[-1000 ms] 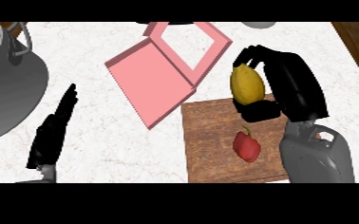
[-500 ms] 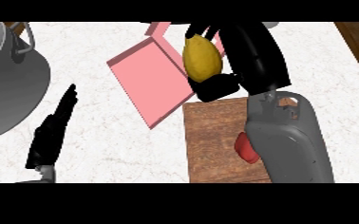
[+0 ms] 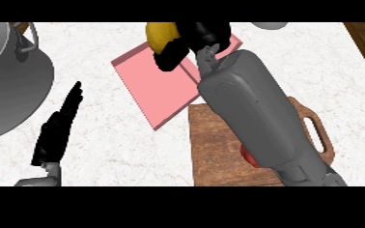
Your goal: Pick the lemon from the cutting board and place it in the cardboard box
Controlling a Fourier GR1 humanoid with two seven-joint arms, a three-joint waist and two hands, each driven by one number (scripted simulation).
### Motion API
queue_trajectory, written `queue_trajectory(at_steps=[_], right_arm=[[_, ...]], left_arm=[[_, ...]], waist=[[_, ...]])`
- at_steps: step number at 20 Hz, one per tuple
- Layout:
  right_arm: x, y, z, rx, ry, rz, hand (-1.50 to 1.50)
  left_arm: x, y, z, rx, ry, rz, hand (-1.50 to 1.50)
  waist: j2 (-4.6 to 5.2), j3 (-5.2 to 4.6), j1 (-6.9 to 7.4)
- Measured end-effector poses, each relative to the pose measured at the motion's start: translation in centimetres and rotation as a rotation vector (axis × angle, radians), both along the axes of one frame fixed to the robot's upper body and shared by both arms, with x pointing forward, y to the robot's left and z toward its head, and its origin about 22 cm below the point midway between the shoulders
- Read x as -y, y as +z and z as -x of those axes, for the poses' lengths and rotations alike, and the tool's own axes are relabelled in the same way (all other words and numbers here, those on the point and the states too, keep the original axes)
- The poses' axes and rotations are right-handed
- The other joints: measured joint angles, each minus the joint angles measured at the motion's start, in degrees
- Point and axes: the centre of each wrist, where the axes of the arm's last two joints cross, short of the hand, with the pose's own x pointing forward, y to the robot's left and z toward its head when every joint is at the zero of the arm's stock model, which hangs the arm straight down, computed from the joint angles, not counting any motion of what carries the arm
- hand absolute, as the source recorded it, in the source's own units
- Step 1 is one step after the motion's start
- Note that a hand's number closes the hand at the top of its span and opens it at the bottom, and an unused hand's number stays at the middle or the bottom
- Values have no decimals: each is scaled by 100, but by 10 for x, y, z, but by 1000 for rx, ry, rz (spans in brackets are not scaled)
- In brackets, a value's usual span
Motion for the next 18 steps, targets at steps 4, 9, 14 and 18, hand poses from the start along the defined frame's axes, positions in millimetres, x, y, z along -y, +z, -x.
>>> queue_trajectory(at_steps=[4, 9, 14, 18], right_arm=[[-18, -13, -22, -56, -4, 25, 150], [-31, -38, -40, -116, -34, 68, 150], [-28, -60, -55, -194, -88, 39, -150], [-25, -76, -61, -210, -102, 16, -150]], left_arm=[[4, -2, -4, 6, -12, -5, 0], [12, 3, -8, 6, -31, -8, 0], [16, 2, -8, 16, -45, -6, 0], [20, 6, -14, 23, -59, -11, 0]], waist=[[21, -2, 55], [42, -3, 167], [71, -4, 271], [99, -3, 351]])
